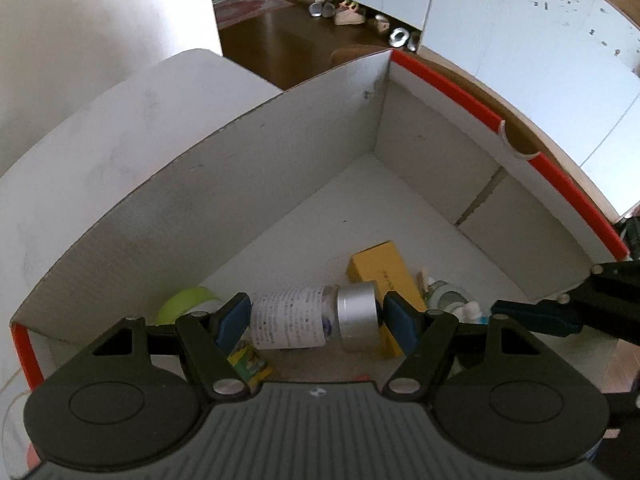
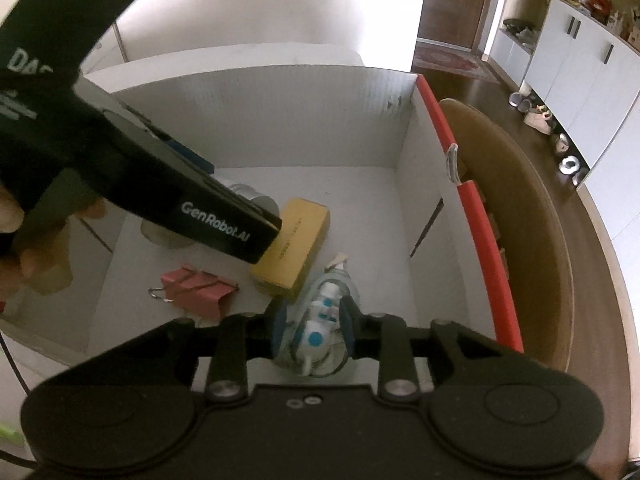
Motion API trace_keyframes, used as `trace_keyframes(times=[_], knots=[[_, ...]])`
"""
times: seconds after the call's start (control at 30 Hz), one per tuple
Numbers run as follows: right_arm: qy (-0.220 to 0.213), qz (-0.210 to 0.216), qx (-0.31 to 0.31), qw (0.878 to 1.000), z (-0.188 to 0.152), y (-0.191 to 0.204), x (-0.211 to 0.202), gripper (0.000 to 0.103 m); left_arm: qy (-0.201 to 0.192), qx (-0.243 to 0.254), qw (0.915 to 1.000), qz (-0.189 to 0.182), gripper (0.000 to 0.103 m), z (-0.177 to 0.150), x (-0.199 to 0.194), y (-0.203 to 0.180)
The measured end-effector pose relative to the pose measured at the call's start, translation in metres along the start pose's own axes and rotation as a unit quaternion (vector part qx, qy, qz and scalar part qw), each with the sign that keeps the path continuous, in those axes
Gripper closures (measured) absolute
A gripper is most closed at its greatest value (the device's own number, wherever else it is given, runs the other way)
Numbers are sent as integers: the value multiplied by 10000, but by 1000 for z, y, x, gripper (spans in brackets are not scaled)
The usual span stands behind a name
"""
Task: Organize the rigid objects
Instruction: 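Carry the tape roll into the shoebox and open the left tool, then withdraw both tools from the shoebox back over the pile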
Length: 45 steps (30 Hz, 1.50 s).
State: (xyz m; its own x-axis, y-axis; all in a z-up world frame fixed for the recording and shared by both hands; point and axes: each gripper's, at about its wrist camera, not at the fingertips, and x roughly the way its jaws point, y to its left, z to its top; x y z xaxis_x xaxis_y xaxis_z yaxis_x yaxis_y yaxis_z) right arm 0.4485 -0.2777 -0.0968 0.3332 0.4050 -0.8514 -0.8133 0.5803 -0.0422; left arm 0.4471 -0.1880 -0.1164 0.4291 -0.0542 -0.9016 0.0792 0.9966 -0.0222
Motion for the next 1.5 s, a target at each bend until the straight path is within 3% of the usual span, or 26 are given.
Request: trace_keyframes(times=[0.2, 0.8, 1.37, 1.5], knots=[[-104, 32, 98, 9999, -2, -2, -8, 65, -6, -83, 9999, 99, 31, -5, -6, 2], [-464, 237, 344, 9980, -8, -3, -44, 47, -554, -252, 9980, 176, 31, -14, -53, 1], [-868, 438, 213, 9950, -15, 6, -74, 28, -1115, -458, 9923, 281, 31, -45, -110, 7], [-947, 536, 202, 9939, -14, 12, -80, 24, -1260, -536, 9901, 322, 26, -55, -123, 10]])
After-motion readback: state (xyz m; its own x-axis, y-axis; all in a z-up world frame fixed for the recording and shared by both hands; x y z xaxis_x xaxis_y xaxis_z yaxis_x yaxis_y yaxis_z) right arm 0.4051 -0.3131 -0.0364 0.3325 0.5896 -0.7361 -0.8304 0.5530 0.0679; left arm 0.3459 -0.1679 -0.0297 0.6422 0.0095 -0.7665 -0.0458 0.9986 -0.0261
